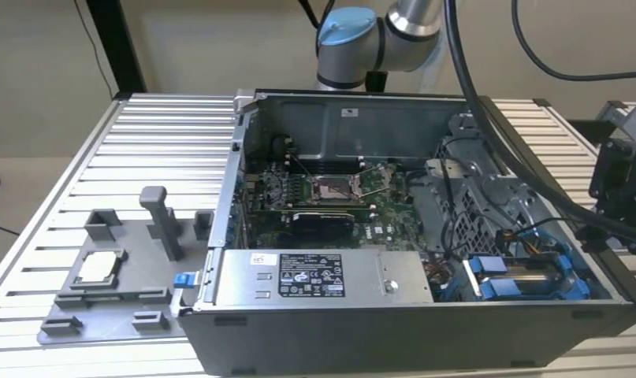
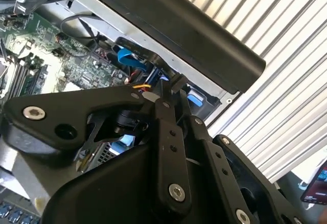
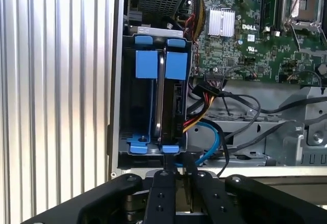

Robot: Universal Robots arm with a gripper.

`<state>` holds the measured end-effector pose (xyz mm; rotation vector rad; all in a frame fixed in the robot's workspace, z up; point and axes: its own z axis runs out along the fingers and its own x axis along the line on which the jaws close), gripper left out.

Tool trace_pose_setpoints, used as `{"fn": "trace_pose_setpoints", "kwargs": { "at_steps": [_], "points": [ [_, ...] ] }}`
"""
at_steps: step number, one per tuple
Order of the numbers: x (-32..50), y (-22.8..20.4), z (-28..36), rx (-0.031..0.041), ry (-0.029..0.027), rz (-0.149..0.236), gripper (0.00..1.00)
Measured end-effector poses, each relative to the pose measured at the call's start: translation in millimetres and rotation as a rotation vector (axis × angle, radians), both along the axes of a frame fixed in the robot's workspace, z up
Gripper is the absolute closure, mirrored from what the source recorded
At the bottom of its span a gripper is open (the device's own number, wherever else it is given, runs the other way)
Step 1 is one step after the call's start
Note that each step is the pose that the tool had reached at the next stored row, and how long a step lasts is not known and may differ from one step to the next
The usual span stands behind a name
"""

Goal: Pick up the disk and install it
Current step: 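Insert the second disk wire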

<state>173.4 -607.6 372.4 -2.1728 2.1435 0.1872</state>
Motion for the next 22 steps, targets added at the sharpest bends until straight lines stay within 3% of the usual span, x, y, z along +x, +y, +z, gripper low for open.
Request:
{"fn": "trace_pose_setpoints", "kwargs": {
  "at_steps": [4,5,8,14,16,19,22],
  "points": [
    [0.0,0.6,0.2,-0.0011,0.0000,0.000,0.00],
    [-0.1,0.8,0.2,-0.0032,0.0000,0.001,1.00],
    [-0.9,1.0,0.0,-0.0100,-0.0001,0.004,1.00],
    [-1.1,0.9,0.6,-0.0102,-0.0013,0.003,1.00],
    [-1.1,1.0,5.0,-0.0105,-0.0013,-0.002,1.00],
    [-1.2,0.9,12.9,-0.0101,-0.0009,-0.029,1.00],
    [-1.2,0.8,14.3,-0.0100,-0.0007,-0.071,1.00]
  ]
}}
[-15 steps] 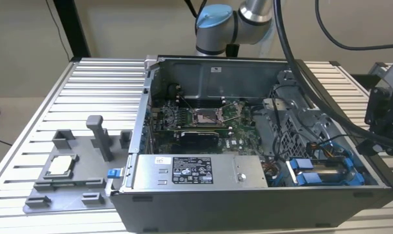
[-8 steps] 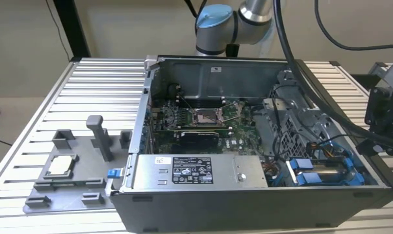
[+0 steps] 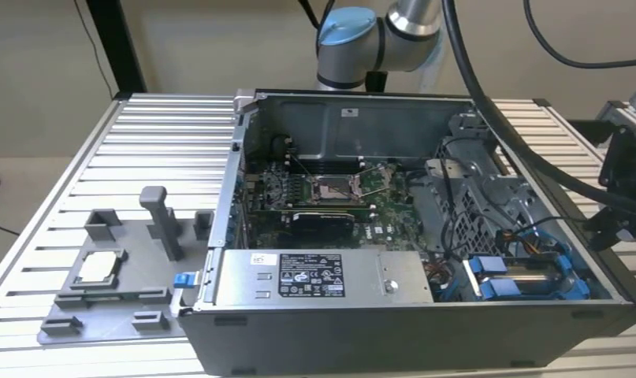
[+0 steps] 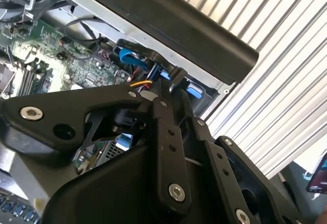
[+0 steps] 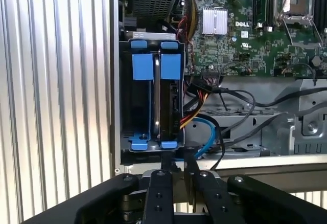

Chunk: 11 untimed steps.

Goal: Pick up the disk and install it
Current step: 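Insert the second disk wire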

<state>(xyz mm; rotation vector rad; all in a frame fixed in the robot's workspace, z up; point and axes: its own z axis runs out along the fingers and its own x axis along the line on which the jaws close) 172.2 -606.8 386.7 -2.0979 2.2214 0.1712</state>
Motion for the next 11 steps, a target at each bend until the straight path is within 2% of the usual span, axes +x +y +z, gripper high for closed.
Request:
{"fn": "trace_pose_setpoints", "kwargs": {
  "at_steps": [2,5,7,10,11],
  "points": [
    [0.0,0.1,-0.5,-0.0003,-0.0002,-0.032,1.00],
    [0.0,0.1,-5.2,-0.0007,-0.0009,-0.071,1.00],
    [0.7,0.0,-8.0,-0.0004,-0.0013,-0.087,1.00],
    [2.7,0.0,-8.7,-0.0011,-0.0014,-0.108,1.00],
    [3.7,0.0,-9.2,-0.0008,-0.0013,-0.112,0.00]
  ]
}}
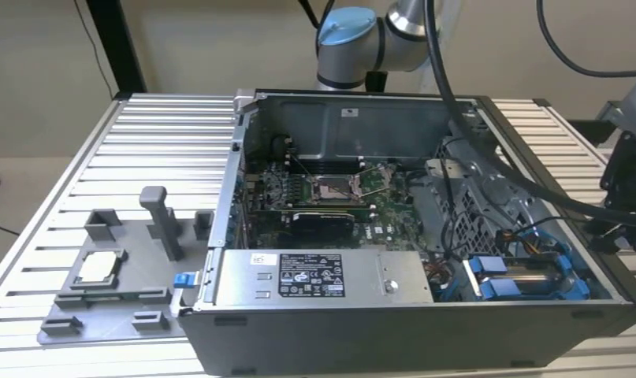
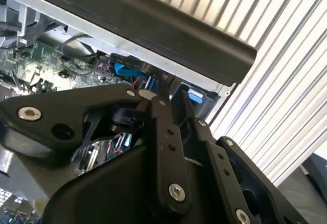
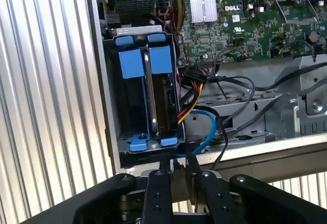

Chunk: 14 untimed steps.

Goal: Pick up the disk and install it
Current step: 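Insert the second disk wire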

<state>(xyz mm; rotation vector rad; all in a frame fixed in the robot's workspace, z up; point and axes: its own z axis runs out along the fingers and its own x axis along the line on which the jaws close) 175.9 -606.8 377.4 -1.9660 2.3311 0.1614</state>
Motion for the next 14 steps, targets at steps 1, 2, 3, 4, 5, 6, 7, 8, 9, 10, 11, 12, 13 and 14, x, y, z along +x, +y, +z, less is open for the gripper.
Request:
{"fn": "trace_pose_setpoints", "kwargs": {
  "at_steps": [1,2,3,4,5,6,7,8,9,10,11,12,13,14],
  "points": [
    [1.3,0.0,-0.6,0.0000,0.0000,-0.003,0.00],
    [2.3,0.1,-2.2,0.0001,0.0000,-0.007,0.00],
    [3.0,0.1,-4.0,0.0000,0.0000,-0.011,0.00],
    [3.4,0.1,-5.4,0.0000,0.0000,-0.014,0.00],
    [3.5,0.0,-5.9,-0.0003,0.0000,-0.017,0.00],
    [3.5,0.1,-6.1,-0.0004,-0.0001,-0.019,0.00],
    [3.5,0.1,-6.0,-0.0005,0.0000,-0.021,0.00],
    [3.5,0.1,-6.1,-0.0004,0.0000,-0.021,0.00],
    [3.6,0.3,-6.0,0.0000,-0.0001,-0.021,0.00],
    [3.6,0.9,-6.0,0.0019,-0.0004,-0.022,0.00],
    [3.6,1.1,-5.7,0.0051,-0.0009,-0.022,0.00],
    [3.6,1.2,-5.7,0.0134,-0.0016,-0.021,0.00],
    [3.6,1.2,-5.3,0.0227,-0.0023,-0.022,0.00],
    [3.6,1.1,-3.4,0.0275,-0.0022,-0.022,0.00]
  ]
}}
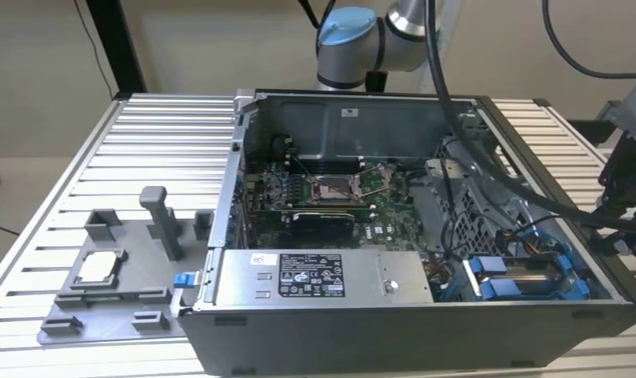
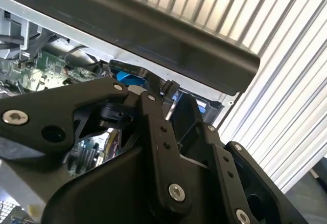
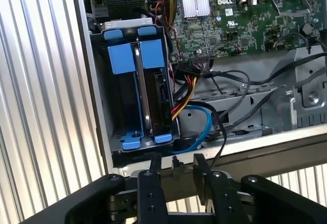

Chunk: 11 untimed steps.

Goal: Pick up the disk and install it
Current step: 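Insert the second disk wire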

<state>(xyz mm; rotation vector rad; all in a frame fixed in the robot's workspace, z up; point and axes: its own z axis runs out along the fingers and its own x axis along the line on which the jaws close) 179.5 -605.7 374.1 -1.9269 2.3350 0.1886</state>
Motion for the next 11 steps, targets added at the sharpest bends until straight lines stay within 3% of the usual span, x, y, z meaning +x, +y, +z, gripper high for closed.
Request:
{"fn": "trace_pose_setpoints", "kwargs": {
  "at_steps": [3,5,8,11],
  "points": [
    [-0.2,-5.0,4.9,0.0127,-0.0001,0.000,0.00],
    [-0.4,-8.3,4.7,0.0170,-0.0001,0.000,0.00],
    [-1.9,-16.6,4.4,0.0245,-0.0007,0.000,0.00],
    [-4.8,-16.8,1.5,0.0354,-0.0072,0.000,0.00]
  ]
}}
